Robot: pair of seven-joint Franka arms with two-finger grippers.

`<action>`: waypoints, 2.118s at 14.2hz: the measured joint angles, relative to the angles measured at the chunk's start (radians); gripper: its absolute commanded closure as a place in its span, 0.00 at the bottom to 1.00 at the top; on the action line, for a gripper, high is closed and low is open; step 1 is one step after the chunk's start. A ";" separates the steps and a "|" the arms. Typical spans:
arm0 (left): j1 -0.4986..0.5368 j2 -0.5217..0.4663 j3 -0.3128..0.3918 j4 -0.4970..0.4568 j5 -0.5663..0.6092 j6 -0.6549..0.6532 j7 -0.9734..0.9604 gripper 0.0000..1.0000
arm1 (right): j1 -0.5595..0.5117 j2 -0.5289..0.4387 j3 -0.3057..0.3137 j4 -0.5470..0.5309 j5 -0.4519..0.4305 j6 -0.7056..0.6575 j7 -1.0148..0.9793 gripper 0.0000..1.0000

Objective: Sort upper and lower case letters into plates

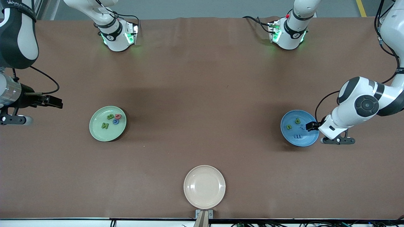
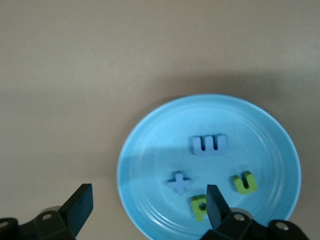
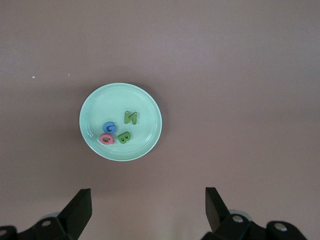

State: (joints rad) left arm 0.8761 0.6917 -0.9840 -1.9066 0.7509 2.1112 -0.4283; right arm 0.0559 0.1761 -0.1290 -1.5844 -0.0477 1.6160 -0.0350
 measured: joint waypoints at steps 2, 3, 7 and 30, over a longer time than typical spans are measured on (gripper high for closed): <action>-0.095 -0.062 0.109 0.015 -0.129 0.001 0.079 0.00 | -0.020 0.002 0.000 0.005 0.004 0.000 -0.021 0.00; -0.152 -0.107 0.177 0.022 -0.211 0.002 0.134 0.00 | -0.025 0.002 0.000 0.007 0.005 0.000 -0.028 0.00; -0.422 -0.326 0.499 0.022 -0.550 0.000 0.337 0.00 | -0.031 0.002 0.000 0.013 0.005 -0.009 -0.054 0.00; -0.903 -0.674 1.062 0.210 -0.841 -0.298 0.473 0.00 | -0.063 0.018 0.009 0.107 0.066 -0.138 -0.059 0.00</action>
State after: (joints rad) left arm -0.0269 0.0176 0.0776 -1.6966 -0.0898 1.8133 0.0444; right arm -0.0074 0.1937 -0.1196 -1.4776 0.0186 1.4782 -0.0937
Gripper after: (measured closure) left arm 0.000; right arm 0.000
